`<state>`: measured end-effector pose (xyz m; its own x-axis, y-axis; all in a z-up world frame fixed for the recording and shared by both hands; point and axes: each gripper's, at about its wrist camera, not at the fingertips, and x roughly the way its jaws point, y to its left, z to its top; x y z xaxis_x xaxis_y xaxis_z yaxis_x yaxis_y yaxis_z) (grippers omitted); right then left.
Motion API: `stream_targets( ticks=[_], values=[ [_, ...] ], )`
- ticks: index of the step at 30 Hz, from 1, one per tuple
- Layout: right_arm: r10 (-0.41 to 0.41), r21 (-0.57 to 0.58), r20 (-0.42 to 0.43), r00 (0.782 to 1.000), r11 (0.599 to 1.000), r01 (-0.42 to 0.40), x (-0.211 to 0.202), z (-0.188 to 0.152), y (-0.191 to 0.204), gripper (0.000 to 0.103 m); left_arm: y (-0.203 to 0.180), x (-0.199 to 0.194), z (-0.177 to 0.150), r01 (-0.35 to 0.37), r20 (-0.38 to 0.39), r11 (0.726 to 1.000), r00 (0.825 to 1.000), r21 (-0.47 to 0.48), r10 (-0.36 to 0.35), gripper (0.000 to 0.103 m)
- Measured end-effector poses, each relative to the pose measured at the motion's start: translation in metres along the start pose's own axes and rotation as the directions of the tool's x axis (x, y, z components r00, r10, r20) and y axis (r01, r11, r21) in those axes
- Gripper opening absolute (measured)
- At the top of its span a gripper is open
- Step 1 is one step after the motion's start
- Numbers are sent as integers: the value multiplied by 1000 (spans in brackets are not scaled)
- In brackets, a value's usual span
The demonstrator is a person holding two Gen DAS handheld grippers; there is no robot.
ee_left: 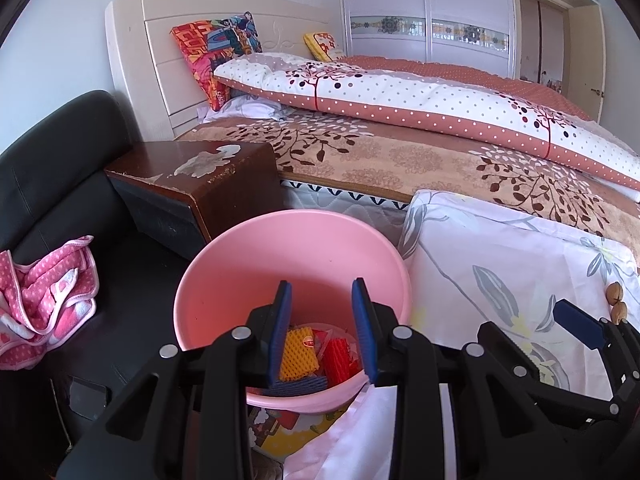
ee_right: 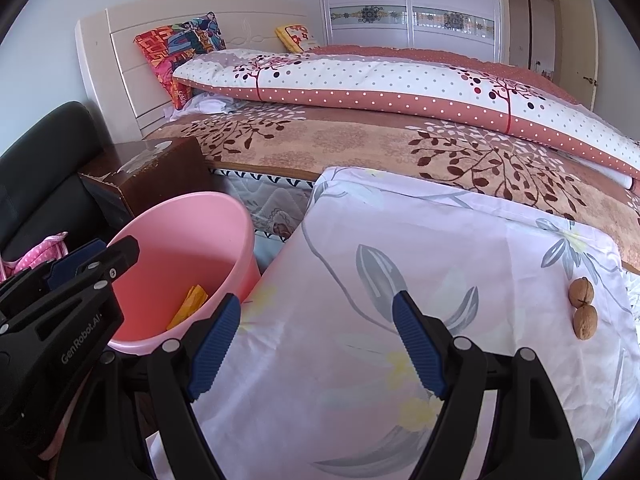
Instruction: Collect trash
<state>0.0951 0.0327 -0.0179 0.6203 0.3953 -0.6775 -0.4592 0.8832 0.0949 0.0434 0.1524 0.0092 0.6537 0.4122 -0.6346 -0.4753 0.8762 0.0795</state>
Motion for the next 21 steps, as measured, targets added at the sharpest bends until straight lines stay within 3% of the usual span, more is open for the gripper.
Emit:
stream_targets(
  ticks=[21],
  values=[
    [-1,3,-5,1000,1000,1,1,-1,-3,77,0,4,-2,0,-37,1000,999,-12,0,31]
  ],
)
